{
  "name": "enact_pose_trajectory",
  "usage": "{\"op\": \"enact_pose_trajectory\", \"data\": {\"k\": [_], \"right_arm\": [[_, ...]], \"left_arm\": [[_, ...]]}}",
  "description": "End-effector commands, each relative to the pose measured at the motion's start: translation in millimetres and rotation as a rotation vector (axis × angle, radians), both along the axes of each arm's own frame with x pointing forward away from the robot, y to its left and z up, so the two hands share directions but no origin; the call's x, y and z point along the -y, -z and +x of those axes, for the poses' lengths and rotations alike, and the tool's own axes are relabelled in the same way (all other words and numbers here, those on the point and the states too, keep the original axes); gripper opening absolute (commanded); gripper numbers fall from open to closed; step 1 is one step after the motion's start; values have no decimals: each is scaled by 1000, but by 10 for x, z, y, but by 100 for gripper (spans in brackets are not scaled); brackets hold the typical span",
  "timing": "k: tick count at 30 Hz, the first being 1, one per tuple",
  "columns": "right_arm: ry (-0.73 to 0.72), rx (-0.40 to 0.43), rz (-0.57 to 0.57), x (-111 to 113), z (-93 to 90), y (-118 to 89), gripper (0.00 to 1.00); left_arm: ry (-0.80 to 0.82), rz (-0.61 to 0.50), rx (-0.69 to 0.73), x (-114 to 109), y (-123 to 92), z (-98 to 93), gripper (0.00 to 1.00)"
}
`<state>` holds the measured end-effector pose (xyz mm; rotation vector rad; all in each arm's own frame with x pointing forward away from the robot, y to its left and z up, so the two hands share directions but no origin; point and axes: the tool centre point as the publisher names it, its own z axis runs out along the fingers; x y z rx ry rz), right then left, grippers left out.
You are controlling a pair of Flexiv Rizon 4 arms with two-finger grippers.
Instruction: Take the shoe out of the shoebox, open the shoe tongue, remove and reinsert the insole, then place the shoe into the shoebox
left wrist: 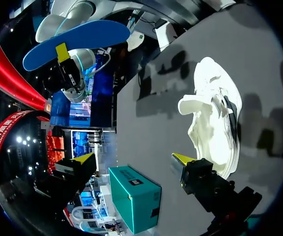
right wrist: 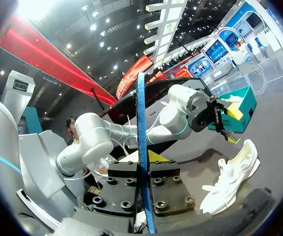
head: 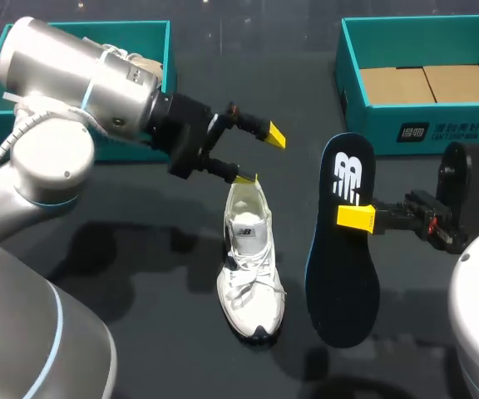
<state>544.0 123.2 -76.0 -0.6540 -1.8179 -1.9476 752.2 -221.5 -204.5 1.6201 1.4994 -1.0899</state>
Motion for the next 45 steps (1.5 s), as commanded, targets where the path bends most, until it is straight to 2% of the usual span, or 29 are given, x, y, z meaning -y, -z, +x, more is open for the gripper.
{"op": "enact_pose_trajectory", "data": {"k": [1,3,4,9,17,28,30,35,38,39,45], "right_arm": [[50,-5,-32,1,-81,-31,0],[50,-5,-32,1,-81,-31,0],[44,-11,-31,20,-10,-64,0],[30,-122,-16,80,398,-109,0],[-3,-257,60,110,1072,16,0],[-3,-257,60,110,1072,16,0],[-11,-325,50,116,1250,61,0],[-7,-440,122,166,1669,228,0],[2,-521,124,166,1864,326,0],[29,-544,56,166,1889,346,0],[29,-544,56,166,1889,346,0]], "left_arm": [[-56,-57,15,11,-29,-15,100],[-77,-91,18,-3,-89,-7,100],[-103,-99,34,-6,-99,-2,100],[-134,-147,25,-91,-217,83,100],[-121,-229,12,-248,-383,199,100],[-158,-219,37,-200,-394,192,100],[-147,-214,40,-180,-416,202,100],[-148,-212,64,-197,-457,254,100],[-143,-244,55,-178,-484,300,100],[-118,-261,55,-176,-494,312,100],[-127,-254,54,-185,-503,330,100]]}}
